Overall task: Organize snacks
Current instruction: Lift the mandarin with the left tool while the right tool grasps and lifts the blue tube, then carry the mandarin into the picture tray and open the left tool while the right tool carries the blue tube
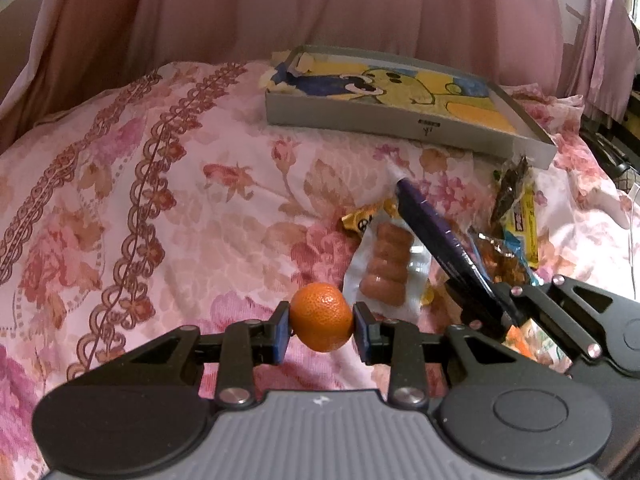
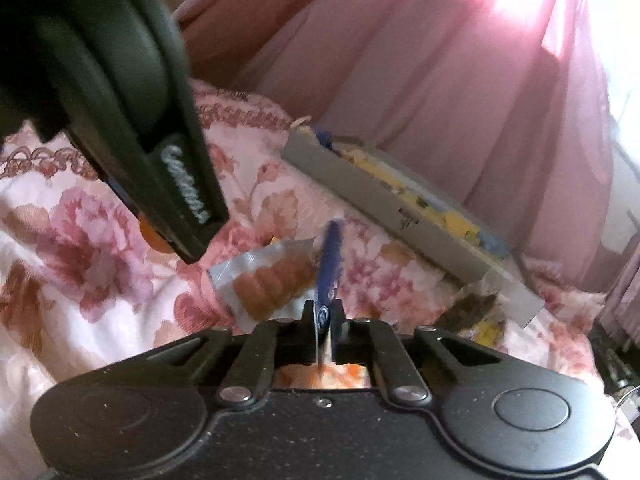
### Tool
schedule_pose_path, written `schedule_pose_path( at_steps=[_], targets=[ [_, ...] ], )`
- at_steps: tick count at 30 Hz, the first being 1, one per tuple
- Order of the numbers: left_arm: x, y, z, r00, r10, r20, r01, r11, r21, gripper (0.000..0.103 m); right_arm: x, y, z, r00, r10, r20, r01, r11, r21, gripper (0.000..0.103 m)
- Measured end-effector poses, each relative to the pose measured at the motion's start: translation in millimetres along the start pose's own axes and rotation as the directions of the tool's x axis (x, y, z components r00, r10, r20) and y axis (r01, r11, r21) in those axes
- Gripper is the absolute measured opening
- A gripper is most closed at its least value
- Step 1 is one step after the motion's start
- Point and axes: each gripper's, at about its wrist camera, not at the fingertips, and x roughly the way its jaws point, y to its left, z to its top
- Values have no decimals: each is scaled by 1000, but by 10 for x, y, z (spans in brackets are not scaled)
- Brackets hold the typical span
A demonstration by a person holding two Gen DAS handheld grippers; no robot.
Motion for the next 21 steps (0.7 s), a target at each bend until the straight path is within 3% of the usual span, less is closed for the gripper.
schedule_pose_path(
  at_steps=[10,21],
  targets=[
    [0,-153,398,996,-4,84,2,1000,26,36,-121,-175,88,994,-65,82,64,998,18,3],
    [21,-425,859,985,-10,170,0,999,54,36,-164,-523,111,968,-171,184,170,985,24,2]
  ],
)
